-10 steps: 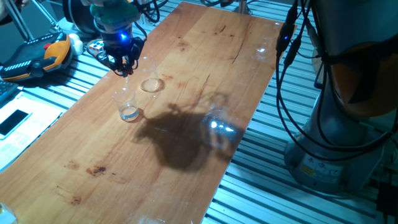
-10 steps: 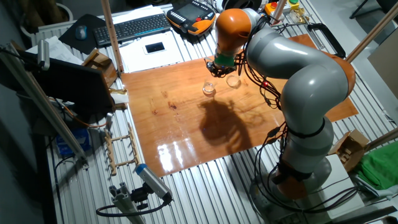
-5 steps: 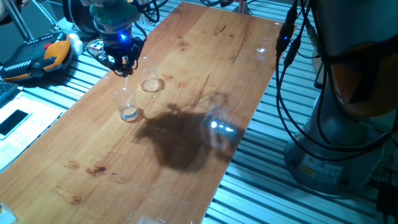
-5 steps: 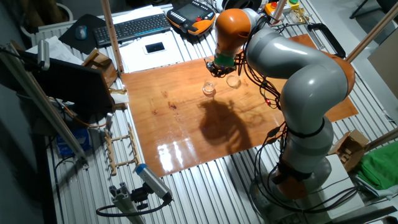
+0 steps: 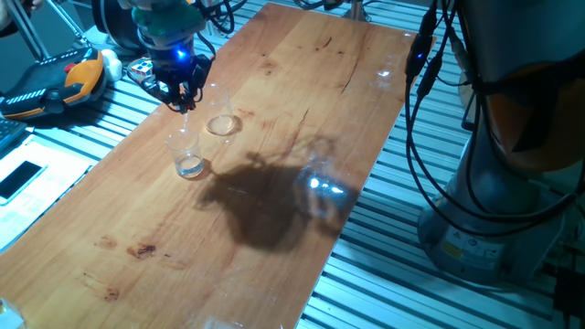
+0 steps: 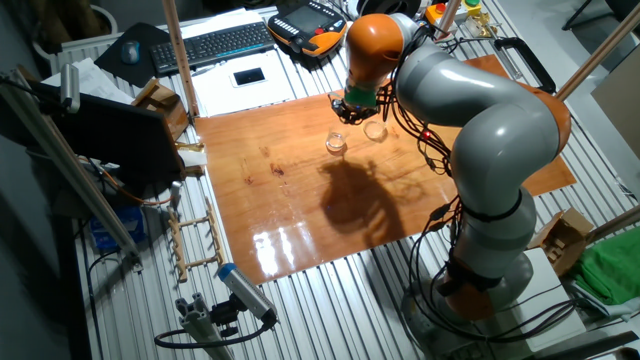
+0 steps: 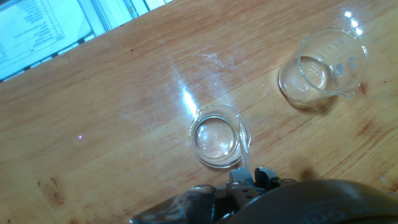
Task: Transfer liquid using a dropper
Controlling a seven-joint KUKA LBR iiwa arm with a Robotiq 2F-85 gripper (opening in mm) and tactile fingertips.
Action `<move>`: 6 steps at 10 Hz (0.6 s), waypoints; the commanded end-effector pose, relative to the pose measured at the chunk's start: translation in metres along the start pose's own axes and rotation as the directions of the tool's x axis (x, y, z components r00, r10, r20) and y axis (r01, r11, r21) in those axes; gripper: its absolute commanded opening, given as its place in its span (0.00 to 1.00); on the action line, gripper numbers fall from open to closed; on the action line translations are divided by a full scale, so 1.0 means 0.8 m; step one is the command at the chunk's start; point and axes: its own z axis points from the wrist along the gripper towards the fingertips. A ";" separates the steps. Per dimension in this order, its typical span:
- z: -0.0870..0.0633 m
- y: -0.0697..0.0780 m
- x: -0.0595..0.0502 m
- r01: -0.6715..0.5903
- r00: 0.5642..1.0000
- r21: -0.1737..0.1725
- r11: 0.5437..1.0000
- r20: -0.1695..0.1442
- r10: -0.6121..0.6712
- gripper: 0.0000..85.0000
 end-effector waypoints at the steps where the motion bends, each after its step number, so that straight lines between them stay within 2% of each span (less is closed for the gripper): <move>1: 0.000 0.000 0.000 -0.002 1.000 0.000 1.000 0.000 0.002 0.17; 6: -0.001 -0.004 -0.004 -0.001 1.000 0.003 1.000 0.001 0.001 0.17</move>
